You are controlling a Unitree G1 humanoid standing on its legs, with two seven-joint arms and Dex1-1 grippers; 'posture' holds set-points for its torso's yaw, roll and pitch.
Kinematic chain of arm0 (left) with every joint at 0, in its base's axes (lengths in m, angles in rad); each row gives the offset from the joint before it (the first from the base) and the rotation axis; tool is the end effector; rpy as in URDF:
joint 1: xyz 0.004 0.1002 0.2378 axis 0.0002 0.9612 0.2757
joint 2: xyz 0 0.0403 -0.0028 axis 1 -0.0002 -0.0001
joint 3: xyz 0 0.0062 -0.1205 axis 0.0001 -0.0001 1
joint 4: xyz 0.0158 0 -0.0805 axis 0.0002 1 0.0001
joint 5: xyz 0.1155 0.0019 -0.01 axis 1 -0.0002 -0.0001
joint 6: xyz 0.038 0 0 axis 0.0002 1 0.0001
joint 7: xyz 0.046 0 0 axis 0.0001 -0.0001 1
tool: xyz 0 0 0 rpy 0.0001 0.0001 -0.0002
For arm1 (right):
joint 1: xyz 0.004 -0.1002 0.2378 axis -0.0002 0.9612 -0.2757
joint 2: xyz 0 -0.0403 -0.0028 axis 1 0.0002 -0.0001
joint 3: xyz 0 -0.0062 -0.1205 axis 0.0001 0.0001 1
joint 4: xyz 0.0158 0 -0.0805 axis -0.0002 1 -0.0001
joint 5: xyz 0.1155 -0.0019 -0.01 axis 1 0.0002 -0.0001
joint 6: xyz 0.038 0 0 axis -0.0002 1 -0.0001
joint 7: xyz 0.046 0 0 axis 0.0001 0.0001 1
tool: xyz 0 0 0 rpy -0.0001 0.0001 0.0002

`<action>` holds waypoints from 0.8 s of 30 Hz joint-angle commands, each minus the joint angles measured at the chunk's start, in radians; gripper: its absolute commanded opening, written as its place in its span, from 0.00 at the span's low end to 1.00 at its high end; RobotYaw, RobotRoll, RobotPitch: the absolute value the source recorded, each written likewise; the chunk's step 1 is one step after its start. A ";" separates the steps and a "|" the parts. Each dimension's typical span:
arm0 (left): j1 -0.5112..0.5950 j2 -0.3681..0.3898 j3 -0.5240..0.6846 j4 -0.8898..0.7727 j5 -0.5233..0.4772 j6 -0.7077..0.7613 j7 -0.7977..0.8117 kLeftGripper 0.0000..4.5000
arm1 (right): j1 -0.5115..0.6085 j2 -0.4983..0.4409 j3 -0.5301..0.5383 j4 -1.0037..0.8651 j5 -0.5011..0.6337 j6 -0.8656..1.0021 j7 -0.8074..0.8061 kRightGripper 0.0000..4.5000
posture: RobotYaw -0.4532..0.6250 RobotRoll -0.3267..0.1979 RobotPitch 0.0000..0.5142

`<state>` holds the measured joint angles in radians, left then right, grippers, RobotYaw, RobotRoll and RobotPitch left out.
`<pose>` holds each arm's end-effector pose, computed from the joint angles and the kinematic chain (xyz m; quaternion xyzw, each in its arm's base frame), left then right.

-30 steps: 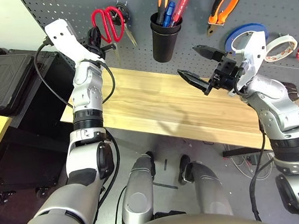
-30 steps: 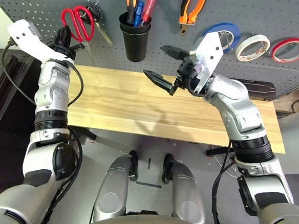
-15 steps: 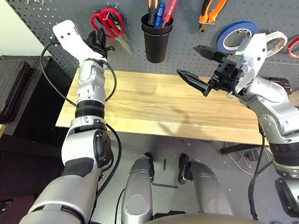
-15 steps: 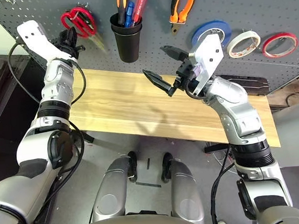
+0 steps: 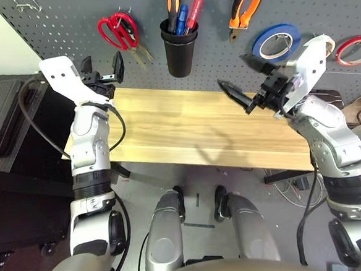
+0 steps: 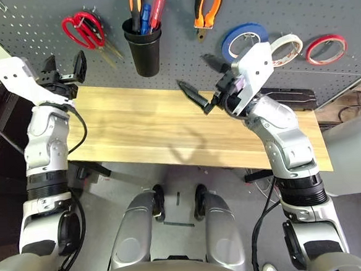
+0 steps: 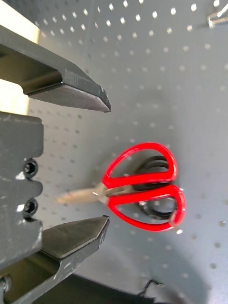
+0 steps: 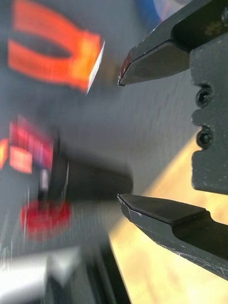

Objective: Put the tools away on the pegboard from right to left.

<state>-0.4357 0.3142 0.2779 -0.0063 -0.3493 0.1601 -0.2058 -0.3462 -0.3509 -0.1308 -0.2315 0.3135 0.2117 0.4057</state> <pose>0.2877 0.2389 0.1533 -0.0333 -0.1780 -0.0408 0.9826 0.2660 -0.2085 0.1624 -0.0556 -0.1834 0.2150 0.9576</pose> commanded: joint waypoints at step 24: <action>0.193 -0.023 0.075 0.075 0.020 -0.297 -0.053 0.99 | 0.189 0.041 -0.241 0.244 -0.134 -0.288 -0.311 1.00 | 0.44 0.62 0.31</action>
<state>-0.2622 0.2951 0.3549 0.0556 -0.3273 -0.1164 -0.2436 -0.1546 -0.3143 -0.3662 -0.0105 0.1854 -0.0618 0.1044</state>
